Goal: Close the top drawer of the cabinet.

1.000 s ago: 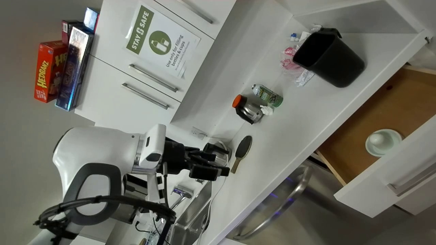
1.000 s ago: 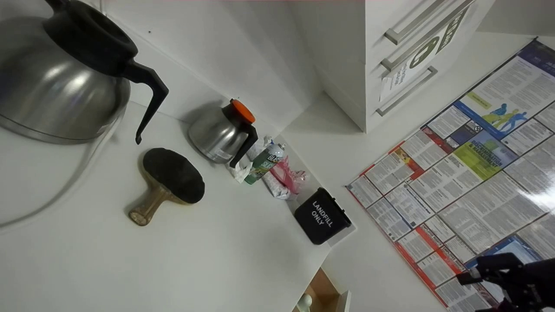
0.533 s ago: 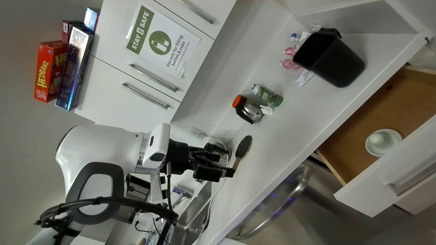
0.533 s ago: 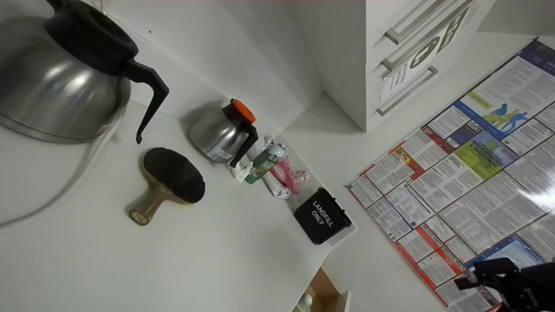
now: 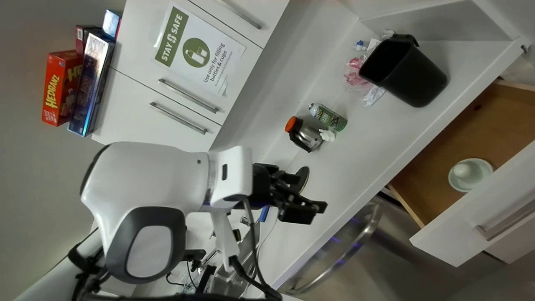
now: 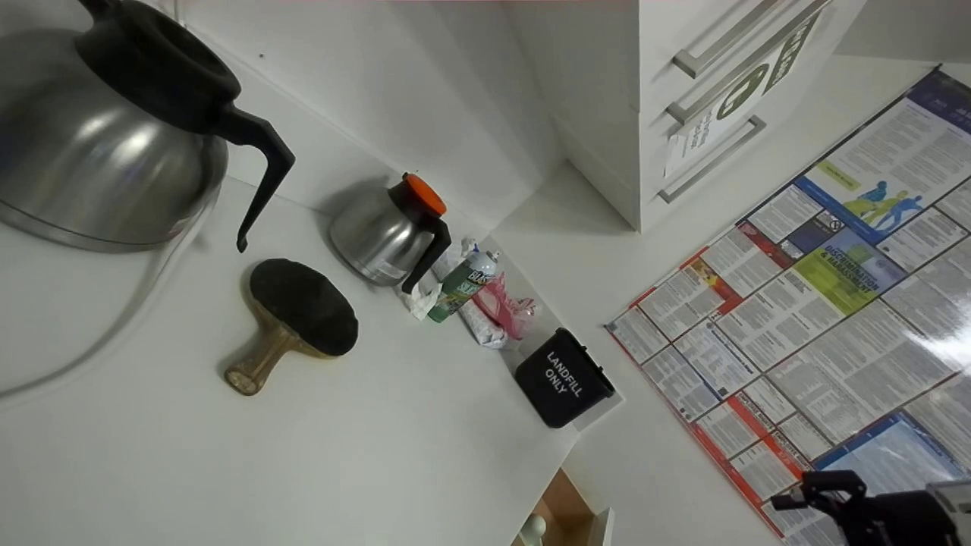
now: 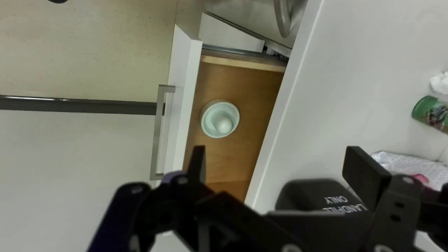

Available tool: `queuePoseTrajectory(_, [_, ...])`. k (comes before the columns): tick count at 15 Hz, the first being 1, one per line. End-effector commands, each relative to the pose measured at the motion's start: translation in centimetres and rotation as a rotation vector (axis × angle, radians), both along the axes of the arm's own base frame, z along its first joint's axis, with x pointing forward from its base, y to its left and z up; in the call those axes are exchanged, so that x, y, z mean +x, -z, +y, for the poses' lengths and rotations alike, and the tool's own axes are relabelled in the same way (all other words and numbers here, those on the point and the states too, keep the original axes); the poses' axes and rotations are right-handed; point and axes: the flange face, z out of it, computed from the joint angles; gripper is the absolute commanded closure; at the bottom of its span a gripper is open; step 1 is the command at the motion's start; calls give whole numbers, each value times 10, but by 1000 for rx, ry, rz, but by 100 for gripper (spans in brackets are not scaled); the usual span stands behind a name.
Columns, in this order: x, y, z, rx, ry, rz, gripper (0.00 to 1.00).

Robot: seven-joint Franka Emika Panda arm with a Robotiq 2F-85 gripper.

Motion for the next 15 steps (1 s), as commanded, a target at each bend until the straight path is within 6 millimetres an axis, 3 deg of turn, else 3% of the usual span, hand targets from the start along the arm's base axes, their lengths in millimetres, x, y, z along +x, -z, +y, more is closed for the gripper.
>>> queuePoseTrajectory(1, [4,44,-64,74,94,-27,0])
queuePoseTrajectory(6, [-3,103,-106,190,182,-105,0])
queuePoseTrajectory(11, [4,154,-123,264,237,-135,0])
queuePoseTrajectory(15, [12,211,-134,295,305,-91,0])
